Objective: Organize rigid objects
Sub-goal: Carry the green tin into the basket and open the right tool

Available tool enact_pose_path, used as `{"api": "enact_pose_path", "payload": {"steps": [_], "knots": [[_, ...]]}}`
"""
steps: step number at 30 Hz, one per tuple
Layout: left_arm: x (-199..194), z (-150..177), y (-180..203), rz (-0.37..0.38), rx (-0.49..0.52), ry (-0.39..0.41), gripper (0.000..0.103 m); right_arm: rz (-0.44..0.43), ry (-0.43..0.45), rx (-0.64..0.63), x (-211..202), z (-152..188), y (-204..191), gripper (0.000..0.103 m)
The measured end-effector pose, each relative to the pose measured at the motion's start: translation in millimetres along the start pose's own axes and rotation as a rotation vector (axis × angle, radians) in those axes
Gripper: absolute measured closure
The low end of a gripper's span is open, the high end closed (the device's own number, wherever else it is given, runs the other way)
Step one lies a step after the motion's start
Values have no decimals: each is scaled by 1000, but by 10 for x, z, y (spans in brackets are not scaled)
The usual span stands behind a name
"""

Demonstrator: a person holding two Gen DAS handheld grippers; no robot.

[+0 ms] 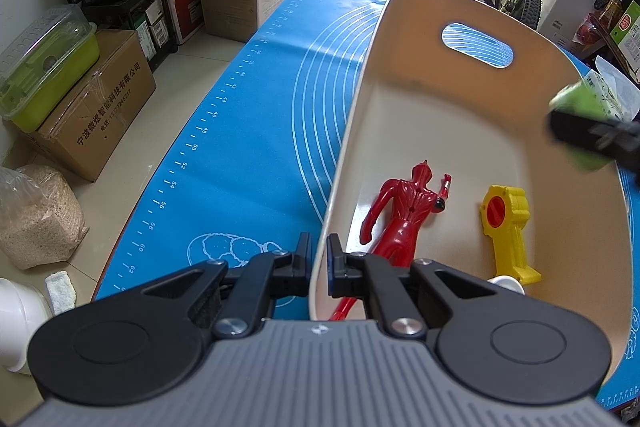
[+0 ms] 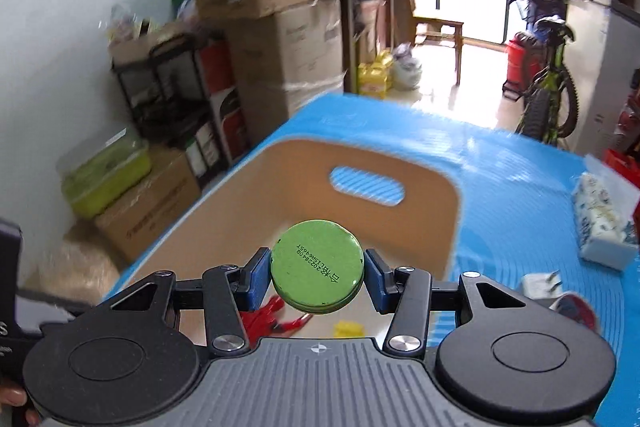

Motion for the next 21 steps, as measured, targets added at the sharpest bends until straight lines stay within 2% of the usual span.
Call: {"api": "enact_pose_path", "payload": {"steps": [6,12,16,21], "knots": [[-3,-1,-2,0,-1,-1,94,7,-123,-13,350,169,-132,49],[-3,-1,-3,-1,0,0,94,43,-215,-27,531,326,-183,49],[-3,-3,2,-2,-1,-1,94,34,-295,-32,614,385,-199,49],[-4,-2,-4,-1,0,0,94,25,-317,-14,619,422,-178,45]]}}
Point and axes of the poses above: each gripper's, at about its wrist camera, not at the fingertips, and x roughly the way its jaws point, y to its right, z to its underside, the point moved 3 cm from there along x, roughly the way its jaws point, and after that the axes turned 11 degrees about -z, right-handed, at the moved point
